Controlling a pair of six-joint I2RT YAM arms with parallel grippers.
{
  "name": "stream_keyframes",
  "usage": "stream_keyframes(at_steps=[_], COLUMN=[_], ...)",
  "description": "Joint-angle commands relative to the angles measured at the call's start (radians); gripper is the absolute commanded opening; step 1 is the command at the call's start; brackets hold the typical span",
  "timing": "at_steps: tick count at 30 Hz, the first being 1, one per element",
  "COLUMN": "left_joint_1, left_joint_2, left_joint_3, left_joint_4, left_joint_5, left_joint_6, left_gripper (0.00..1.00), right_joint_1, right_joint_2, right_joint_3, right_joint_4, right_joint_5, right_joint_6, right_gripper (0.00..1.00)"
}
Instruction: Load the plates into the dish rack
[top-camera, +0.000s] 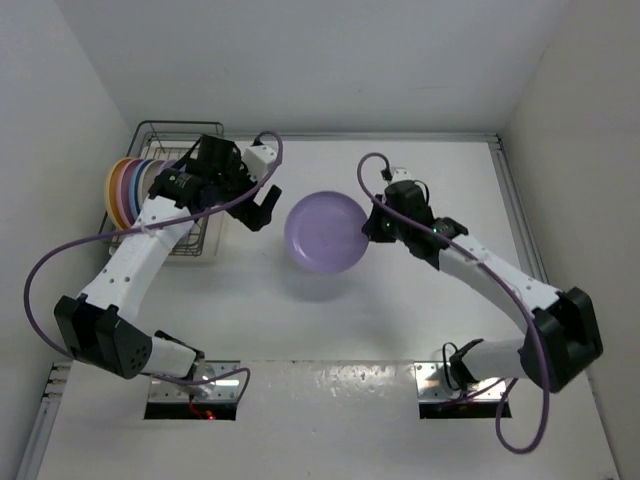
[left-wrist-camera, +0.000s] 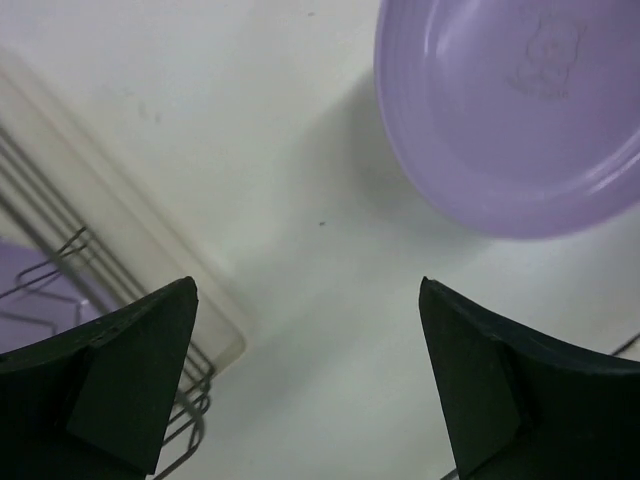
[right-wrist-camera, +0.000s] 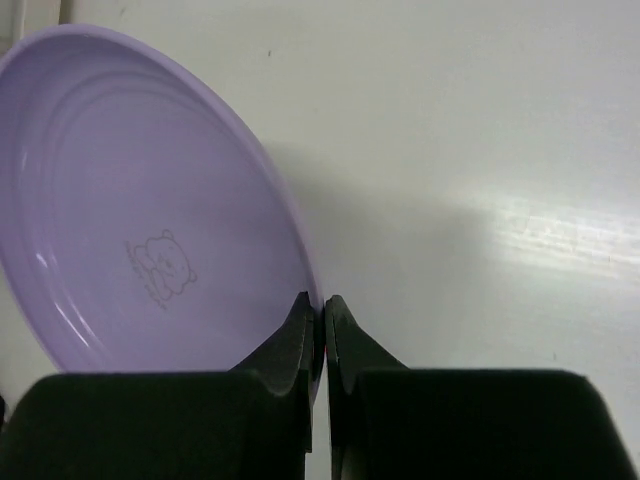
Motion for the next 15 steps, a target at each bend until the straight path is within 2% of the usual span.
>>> stream_keyframes(at_steps=[1,3,6,12,15], left_joint_1=[-0.026,-0.039,-0.039,-0.048,-0.048], left_joint_2=[-0.006,0.004,0.004,-0.006,-0.024], left_joint_3=[-0.007,-0.027,-0.048,-0.079,-0.105], left_joint_4=[0.024,0.036,0.036,-0.016,-0.03], left_joint_5=[0.158,0.143,0.225,0.402,0.43], left_joint_6=[0.001,-0.031,-0.041,0.028,0.051], left_gripper=[0.95,0.93,0.91,0.84,0.78], right_joint_1=[0.086,0.12,0.164,0.216,0.235], right_joint_2=[-0.123,-0.219,-0.301,-0.295,-0.278], right_joint_3=[-0.13,-0.204,-0.259,-0.252,-0.238], right_joint_4=[0.086,0.106,0.169,0.192,0.213], right_joint_5=[0.044,0.063,0.069,0.081,0.078], right_joint_6=[0.021,0.032,0.053,0.061,0.058], right_gripper=[0.0,0.0,0.0,0.0,0.0])
